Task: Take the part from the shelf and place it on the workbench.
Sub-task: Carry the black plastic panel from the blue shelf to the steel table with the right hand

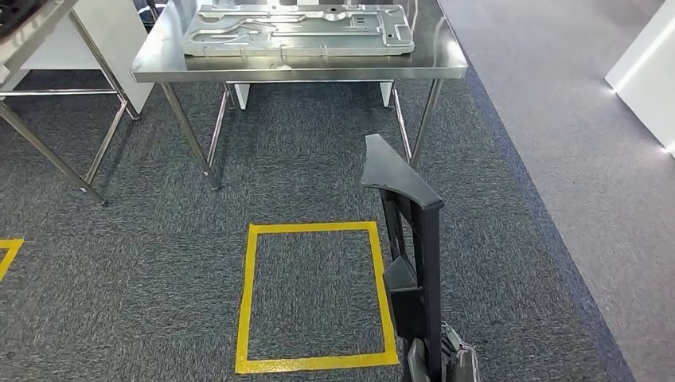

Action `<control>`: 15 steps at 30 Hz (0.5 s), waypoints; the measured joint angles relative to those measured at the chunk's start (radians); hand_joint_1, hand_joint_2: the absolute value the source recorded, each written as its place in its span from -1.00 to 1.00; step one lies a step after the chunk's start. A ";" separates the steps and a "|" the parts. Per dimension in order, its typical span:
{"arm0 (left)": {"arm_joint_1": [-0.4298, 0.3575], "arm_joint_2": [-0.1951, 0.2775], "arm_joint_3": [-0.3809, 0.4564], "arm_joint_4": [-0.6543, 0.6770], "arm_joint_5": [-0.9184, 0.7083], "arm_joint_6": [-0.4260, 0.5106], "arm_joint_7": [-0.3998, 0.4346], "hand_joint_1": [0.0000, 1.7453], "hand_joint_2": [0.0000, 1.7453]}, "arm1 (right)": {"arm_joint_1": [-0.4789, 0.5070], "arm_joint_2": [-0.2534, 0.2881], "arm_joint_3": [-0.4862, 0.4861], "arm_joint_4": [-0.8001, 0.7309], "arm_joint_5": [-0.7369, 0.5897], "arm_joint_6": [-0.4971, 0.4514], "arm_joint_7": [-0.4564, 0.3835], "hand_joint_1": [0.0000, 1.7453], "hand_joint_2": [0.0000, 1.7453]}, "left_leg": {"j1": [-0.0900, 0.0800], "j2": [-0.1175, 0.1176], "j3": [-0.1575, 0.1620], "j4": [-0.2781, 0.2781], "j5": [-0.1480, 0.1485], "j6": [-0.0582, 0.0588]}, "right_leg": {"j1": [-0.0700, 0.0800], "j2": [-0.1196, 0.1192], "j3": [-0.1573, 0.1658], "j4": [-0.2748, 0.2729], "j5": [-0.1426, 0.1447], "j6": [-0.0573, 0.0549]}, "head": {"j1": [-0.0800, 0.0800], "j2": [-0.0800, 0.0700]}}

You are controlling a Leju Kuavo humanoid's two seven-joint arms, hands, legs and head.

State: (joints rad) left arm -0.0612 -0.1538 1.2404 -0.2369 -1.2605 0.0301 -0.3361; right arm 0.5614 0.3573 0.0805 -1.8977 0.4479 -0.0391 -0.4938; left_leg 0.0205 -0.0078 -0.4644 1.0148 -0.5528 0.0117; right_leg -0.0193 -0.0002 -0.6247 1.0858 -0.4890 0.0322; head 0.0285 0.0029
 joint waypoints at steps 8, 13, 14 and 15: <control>-0.007 0.001 0.007 0.000 0.000 0.000 0.002 -1.00 -1.00 | 0.004 0.001 0.000 0.009 0.002 -0.004 0.009 1.00 1.00 | 0.001 0.004 -0.068 0.184 -0.066 -0.036 | 0.006 0.001 0.065 -0.046 -0.018 -0.060 | -0.015 0.000; 0.000 0.001 0.009 0.000 -0.004 0.000 0.007 -1.00 -1.00 | 0.005 0.001 0.000 0.014 0.006 -0.005 0.016 1.00 1.00 | -0.007 0.005 -0.161 0.196 -0.035 -0.015 | 0.021 0.007 0.108 -0.047 -0.055 -0.067 | -0.018 0.000; 0.000 0.003 0.010 0.000 -0.004 0.000 0.007 -1.00 -1.00 | 0.004 0.001 0.000 0.015 0.007 -0.006 0.018 1.00 1.00 | -0.013 0.006 -0.151 0.141 0.011 -0.004 | 0.023 0.007 0.119 -0.047 -0.064 -0.066 | -0.016 0.000; 0.000 0.006 0.010 0.000 -0.005 0.000 0.007 -1.00 -1.00 | 0.004 0.001 0.000 0.016 0.007 -0.007 0.020 1.00 1.00 | -0.020 0.006 -0.144 0.095 0.036 0.005 | 0.023 0.007 0.127 -0.048 -0.071 -0.063 | -0.013 0.000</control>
State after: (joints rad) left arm -0.0608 -0.1483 1.2504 -0.2369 -1.2653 0.0299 -0.3291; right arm 0.5654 0.3584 0.0800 -1.8821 0.4547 -0.0457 -0.4734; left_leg 0.0004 -0.0015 -0.6086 1.1101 -0.5171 0.0166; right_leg 0.0037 0.0071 -0.4980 1.0377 -0.5596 -0.0310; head 0.0152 0.0028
